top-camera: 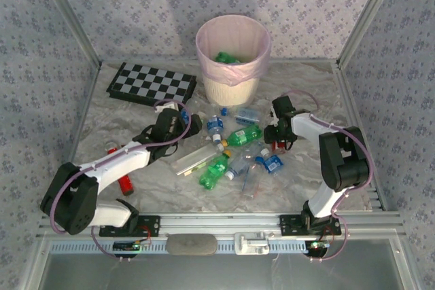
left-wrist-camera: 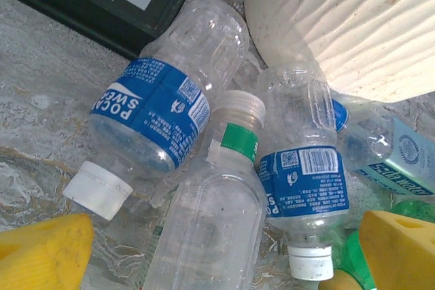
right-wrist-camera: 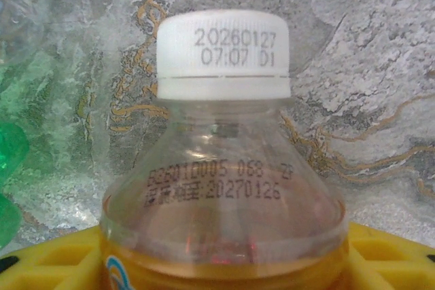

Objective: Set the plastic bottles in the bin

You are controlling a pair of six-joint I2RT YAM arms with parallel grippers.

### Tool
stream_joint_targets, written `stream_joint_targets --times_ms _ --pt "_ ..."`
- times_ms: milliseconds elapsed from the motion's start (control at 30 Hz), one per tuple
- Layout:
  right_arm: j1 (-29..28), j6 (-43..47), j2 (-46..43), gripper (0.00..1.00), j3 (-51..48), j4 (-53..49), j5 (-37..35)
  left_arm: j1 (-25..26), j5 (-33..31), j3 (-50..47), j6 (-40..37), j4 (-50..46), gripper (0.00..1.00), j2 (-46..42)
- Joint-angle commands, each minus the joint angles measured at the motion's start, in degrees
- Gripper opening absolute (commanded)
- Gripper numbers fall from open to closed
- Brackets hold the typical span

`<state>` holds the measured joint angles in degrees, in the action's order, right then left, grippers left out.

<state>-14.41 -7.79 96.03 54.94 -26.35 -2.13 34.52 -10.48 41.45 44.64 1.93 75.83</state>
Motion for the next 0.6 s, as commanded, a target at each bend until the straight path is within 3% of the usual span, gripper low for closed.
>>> stream_joint_targets --times_ms 0,267,567 --pt "0.4 0.0 -1.2 0.57 0.7 -0.4 -0.4 0.4 -1.8 1.6 0.2 0.2 1.0 -0.7" --pt "1.3 -0.7 -7.4 0.49 0.3 0.2 0.0 0.5 -3.5 1.5 -0.3 -0.4 1.0 -2.0" --pt "2.4 -4.5 -20.4 0.48 1.8 2.2 4.2 0.4 -8.1 1.2 -0.3 -4.2 1.0 -2.5"
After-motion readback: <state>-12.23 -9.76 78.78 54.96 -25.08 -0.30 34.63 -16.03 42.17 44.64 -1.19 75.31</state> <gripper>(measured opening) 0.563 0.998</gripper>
